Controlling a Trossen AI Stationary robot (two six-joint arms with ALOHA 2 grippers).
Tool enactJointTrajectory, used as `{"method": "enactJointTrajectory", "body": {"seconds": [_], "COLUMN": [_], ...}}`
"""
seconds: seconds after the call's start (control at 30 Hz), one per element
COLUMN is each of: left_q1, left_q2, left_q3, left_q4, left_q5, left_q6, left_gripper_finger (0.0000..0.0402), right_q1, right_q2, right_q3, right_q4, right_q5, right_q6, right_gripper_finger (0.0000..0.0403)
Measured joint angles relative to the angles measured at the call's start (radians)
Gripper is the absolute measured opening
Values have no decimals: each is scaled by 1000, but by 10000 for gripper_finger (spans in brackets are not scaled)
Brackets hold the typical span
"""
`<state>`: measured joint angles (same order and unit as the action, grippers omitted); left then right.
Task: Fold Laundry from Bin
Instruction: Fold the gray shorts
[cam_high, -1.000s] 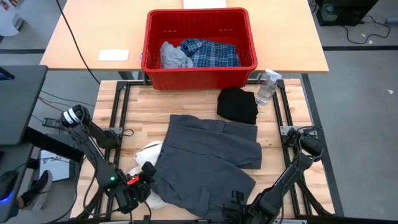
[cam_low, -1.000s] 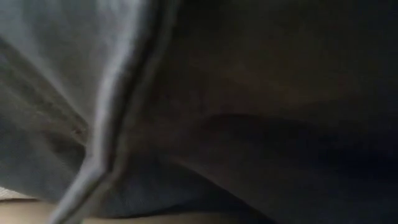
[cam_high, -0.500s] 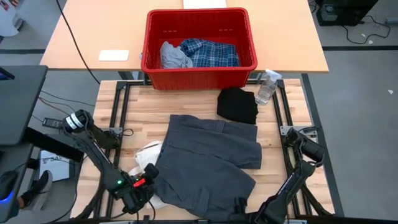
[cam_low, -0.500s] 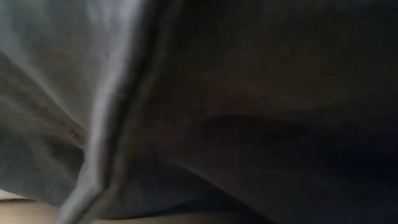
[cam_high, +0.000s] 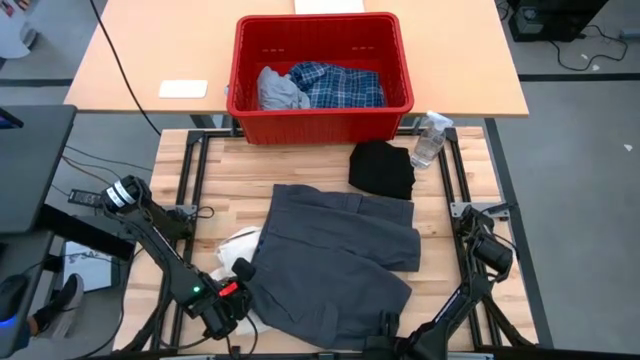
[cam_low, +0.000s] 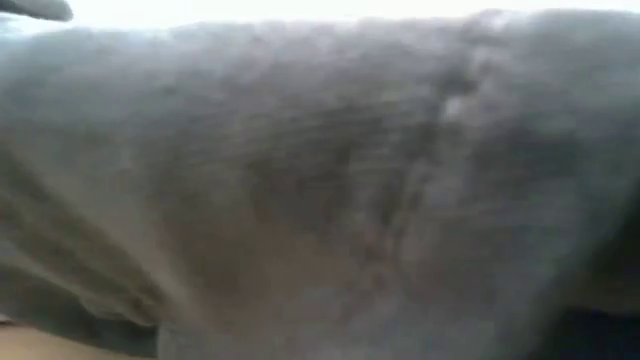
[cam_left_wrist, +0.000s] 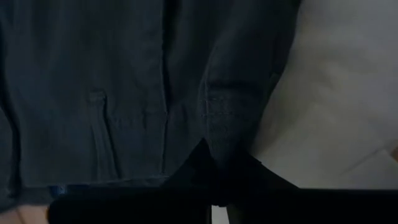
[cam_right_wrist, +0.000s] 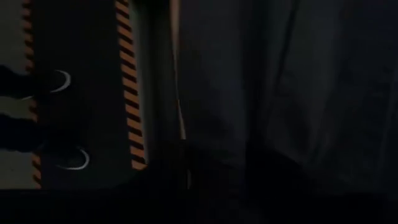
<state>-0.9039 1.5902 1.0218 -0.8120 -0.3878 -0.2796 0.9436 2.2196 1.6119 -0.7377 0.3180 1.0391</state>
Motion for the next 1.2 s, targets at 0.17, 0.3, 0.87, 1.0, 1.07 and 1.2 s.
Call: {"method": "enactJointTrajectory", "body": {"seconds": [0.17,0.3,0.87,1.0,1.07,1.2], "left_q1": [0,-2,-65,-51,-35,26], "left_q2": [0,-17,-98,-135,-158,-213], "left_q3": [0,0,43,98,131,164], "left_q4": [15,76,327,201,113,-85], "left_q5": [11,63,229,203,161,46], "left_q6": [-107,-129,-210,-231,-231,-254], "left_gripper_finger": [16,15,13,13,13,13], "right_q1": [-4,-17,-39,-62,-76,-129], "right_q2": [-17,-65,-412,-464,-489,-536], "right_q3": [-2,-5,-4,-4,-3,-3], "right_q4": [-39,-51,-133,-251,-344,-546], "right_q5": [-9,-52,-151,-155,-147,-133], "right_q6": [1,24,251,352,407,454], "right_gripper_finger": [38,19,16,16,16,16]}}
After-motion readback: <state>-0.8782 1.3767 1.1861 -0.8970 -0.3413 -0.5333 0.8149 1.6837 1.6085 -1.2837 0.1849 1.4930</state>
